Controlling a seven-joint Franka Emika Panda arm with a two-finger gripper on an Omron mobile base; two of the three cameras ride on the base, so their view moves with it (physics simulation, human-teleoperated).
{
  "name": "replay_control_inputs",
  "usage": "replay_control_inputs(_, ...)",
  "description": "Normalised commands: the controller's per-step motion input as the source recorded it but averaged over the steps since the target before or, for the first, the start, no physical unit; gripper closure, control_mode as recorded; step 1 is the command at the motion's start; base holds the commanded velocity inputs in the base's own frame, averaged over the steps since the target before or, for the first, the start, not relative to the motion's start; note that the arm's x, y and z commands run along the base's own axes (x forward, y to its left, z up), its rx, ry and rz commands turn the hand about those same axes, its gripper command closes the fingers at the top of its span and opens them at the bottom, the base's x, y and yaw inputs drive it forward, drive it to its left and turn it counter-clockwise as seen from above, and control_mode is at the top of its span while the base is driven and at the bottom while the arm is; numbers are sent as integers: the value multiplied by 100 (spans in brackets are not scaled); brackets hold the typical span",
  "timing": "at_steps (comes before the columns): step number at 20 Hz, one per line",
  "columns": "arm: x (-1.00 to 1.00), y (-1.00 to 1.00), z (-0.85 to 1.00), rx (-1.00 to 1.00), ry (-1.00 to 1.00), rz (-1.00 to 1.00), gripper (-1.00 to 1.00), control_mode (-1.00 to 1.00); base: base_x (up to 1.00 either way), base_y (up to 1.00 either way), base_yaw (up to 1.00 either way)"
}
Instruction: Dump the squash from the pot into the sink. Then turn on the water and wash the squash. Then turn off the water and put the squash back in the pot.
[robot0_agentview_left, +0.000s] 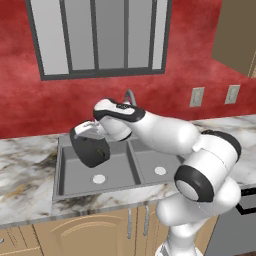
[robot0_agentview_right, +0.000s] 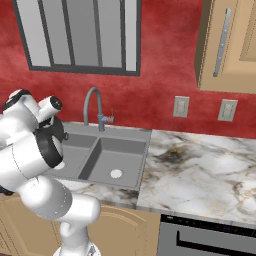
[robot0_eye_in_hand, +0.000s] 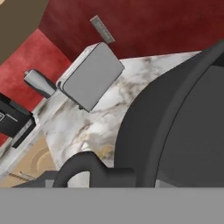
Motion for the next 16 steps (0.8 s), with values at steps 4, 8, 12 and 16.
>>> replay_control_inputs(4,20,2,0,9,-7,0,100,-100,0,0,0)
replay_control_inputs(8,20,0,0,7,-7,0,100,-100,0,0,0)
replay_control_inputs(12,13,0,-1,6,-6,0,100,-100,0,0,0)
replay_control_inputs(16,8,1,-4,7,-5,0,100,-100,0,0,0)
